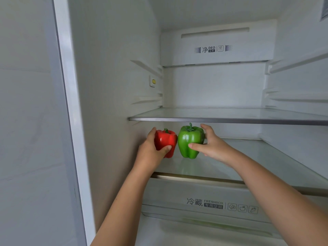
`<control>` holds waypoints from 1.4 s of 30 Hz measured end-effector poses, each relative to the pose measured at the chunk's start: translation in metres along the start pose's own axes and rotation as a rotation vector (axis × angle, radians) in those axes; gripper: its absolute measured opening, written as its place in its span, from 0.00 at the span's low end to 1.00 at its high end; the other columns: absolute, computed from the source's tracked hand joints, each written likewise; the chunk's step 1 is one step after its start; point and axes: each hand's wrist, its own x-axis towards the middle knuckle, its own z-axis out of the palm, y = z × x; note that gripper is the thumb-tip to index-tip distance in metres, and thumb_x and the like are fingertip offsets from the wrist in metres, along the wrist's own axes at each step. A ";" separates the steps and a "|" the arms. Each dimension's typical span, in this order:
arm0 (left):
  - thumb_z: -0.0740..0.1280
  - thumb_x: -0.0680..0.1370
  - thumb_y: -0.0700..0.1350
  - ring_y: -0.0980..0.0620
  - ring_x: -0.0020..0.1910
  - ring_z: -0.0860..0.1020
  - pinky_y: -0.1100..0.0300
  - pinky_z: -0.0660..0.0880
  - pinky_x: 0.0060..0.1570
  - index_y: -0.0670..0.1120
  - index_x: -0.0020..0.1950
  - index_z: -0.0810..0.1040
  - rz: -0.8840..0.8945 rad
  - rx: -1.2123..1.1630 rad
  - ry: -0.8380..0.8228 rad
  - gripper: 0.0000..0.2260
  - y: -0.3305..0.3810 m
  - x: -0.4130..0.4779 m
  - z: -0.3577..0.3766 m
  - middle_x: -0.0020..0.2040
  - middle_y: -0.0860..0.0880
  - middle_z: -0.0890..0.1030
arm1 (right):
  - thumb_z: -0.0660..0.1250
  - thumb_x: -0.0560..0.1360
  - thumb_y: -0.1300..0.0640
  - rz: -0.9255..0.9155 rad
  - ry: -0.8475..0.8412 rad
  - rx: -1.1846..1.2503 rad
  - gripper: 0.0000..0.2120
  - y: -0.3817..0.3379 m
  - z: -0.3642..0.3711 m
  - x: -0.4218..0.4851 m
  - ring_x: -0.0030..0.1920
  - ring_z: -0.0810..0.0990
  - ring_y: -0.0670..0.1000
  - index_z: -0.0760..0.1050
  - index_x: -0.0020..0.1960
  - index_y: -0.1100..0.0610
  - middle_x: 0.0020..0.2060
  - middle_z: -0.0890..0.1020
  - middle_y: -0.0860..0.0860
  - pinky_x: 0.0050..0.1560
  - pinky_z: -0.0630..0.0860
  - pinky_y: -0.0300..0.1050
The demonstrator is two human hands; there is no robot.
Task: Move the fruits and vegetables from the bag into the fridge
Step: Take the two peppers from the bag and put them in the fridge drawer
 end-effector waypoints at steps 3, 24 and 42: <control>0.71 0.73 0.44 0.47 0.64 0.70 0.75 0.59 0.44 0.46 0.74 0.57 0.005 0.024 0.028 0.34 0.001 -0.005 0.001 0.68 0.44 0.69 | 0.69 0.72 0.49 0.026 -0.005 -0.039 0.42 0.002 -0.003 -0.005 0.65 0.69 0.55 0.45 0.74 0.50 0.71 0.63 0.54 0.60 0.65 0.43; 0.59 0.72 0.46 0.38 0.60 0.75 0.40 0.73 0.54 0.39 0.58 0.76 0.539 0.330 0.063 0.19 -0.033 -0.155 0.017 0.59 0.39 0.77 | 0.66 0.70 0.52 -0.092 0.456 -0.737 0.24 0.002 0.058 -0.181 0.61 0.72 0.65 0.71 0.62 0.63 0.59 0.75 0.63 0.58 0.69 0.63; 0.58 0.73 0.47 0.42 0.58 0.77 0.44 0.73 0.56 0.41 0.56 0.79 0.723 0.058 -0.357 0.18 -0.016 -0.311 0.061 0.57 0.42 0.80 | 0.56 0.71 0.49 0.305 0.556 -0.993 0.23 0.015 0.080 -0.392 0.61 0.74 0.63 0.73 0.60 0.61 0.59 0.77 0.60 0.58 0.71 0.65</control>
